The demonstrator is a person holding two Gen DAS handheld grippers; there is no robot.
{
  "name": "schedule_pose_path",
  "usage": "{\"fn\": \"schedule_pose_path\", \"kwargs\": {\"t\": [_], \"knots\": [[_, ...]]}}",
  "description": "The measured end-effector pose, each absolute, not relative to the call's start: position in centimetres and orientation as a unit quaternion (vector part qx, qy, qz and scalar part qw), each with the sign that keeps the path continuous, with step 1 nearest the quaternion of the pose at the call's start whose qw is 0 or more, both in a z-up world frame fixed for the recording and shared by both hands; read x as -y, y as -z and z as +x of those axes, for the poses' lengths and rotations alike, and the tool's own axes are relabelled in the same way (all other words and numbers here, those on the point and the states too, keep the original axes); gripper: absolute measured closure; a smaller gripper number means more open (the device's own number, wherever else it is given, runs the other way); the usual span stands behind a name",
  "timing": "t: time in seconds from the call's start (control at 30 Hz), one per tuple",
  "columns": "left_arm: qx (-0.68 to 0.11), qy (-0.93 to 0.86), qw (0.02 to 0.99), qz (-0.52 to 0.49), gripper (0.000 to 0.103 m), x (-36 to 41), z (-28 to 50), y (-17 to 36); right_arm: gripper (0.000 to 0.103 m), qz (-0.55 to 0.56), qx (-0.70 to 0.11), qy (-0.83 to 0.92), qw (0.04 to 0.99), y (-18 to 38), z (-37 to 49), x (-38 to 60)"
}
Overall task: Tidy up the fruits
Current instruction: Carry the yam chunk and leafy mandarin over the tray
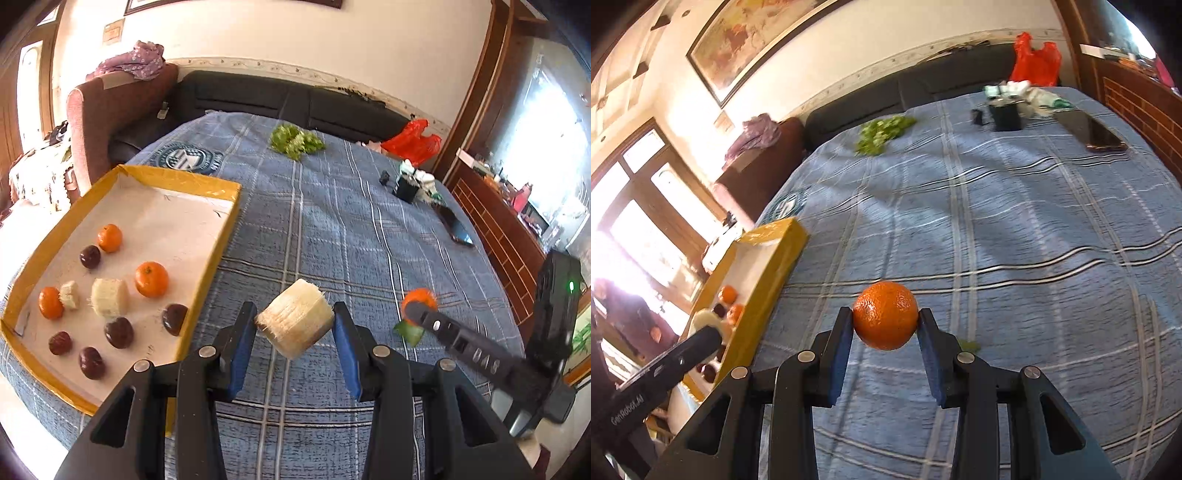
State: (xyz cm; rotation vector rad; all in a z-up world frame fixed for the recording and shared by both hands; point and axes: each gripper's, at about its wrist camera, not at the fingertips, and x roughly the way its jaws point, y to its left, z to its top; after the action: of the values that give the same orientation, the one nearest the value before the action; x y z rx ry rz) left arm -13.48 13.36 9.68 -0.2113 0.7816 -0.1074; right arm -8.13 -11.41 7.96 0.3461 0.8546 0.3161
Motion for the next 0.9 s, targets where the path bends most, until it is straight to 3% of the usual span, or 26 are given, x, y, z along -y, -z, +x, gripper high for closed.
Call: {"fn": "schedule_pose_path", "kwargs": {"t": [0.9], "knots": [[-0.340, -0.076, 0.918, -0.190, 0.062, -29.1, -18.5, -10.0, 0.063, 0.027, -0.394, -0.259, 0.881, -10.3, -10.5, -3.5]]}}
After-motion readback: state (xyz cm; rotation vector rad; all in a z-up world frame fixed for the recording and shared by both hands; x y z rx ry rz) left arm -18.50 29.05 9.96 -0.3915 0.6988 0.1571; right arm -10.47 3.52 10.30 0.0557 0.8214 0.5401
